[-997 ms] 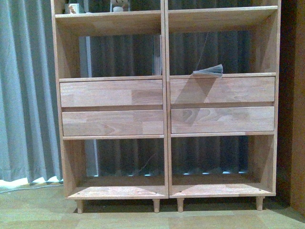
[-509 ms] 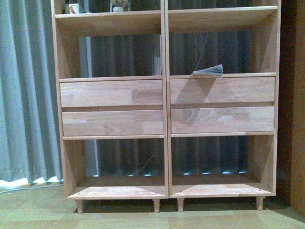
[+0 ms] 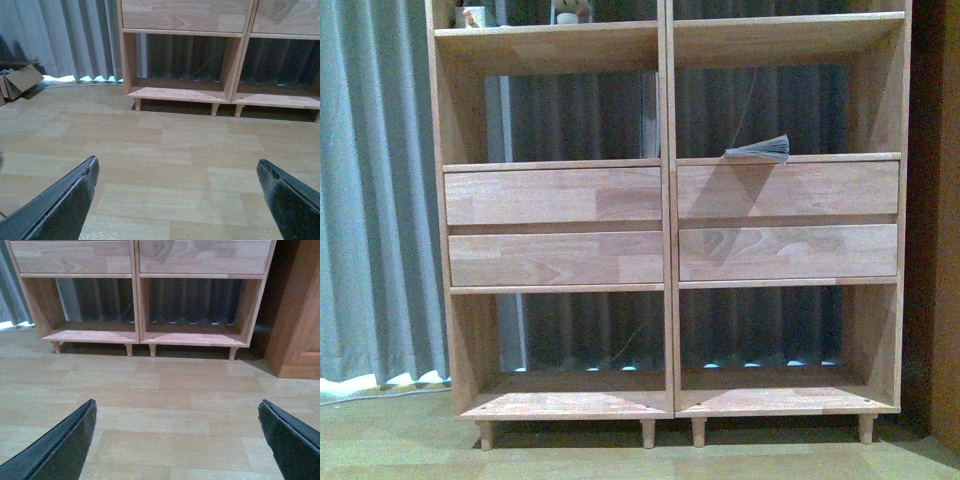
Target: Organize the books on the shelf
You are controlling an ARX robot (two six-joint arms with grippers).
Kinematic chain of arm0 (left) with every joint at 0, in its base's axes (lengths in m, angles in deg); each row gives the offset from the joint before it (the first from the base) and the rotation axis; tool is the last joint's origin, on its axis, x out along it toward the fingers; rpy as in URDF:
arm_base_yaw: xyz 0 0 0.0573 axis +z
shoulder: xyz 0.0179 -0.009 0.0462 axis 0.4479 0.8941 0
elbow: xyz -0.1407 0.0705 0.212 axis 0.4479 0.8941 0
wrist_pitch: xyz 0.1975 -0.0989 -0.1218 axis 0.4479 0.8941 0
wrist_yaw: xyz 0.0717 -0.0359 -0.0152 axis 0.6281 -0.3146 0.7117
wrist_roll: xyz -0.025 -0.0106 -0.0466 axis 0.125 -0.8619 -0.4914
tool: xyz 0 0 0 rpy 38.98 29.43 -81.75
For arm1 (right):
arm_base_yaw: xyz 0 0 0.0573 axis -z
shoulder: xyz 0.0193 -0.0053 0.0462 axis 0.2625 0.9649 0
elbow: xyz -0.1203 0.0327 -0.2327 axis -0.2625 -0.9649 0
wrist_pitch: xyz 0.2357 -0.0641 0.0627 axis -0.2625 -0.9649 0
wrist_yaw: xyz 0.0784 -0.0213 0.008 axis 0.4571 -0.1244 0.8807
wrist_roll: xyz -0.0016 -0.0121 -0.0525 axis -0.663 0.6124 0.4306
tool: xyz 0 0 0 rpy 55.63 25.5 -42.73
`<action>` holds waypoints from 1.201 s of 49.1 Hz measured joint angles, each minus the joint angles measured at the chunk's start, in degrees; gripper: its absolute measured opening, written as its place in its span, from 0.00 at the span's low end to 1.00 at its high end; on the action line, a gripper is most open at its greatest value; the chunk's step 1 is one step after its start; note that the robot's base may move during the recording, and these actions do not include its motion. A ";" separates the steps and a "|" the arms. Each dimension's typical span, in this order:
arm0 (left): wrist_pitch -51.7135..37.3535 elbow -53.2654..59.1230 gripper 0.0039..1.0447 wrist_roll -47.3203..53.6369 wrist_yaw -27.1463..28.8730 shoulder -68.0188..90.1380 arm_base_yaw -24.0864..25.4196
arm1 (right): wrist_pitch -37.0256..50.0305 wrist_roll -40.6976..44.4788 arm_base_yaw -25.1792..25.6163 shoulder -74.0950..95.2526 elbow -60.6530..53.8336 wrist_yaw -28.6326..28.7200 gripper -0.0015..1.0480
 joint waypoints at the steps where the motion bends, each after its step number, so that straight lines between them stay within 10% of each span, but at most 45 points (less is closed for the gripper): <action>1: 0.00 0.00 0.93 0.00 0.00 0.00 0.00 | 0.00 0.00 0.00 0.00 0.00 0.00 0.93; 59: 0.00 0.00 0.93 0.00 0.00 -0.02 0.00 | 0.00 0.00 0.02 0.00 0.00 0.00 0.93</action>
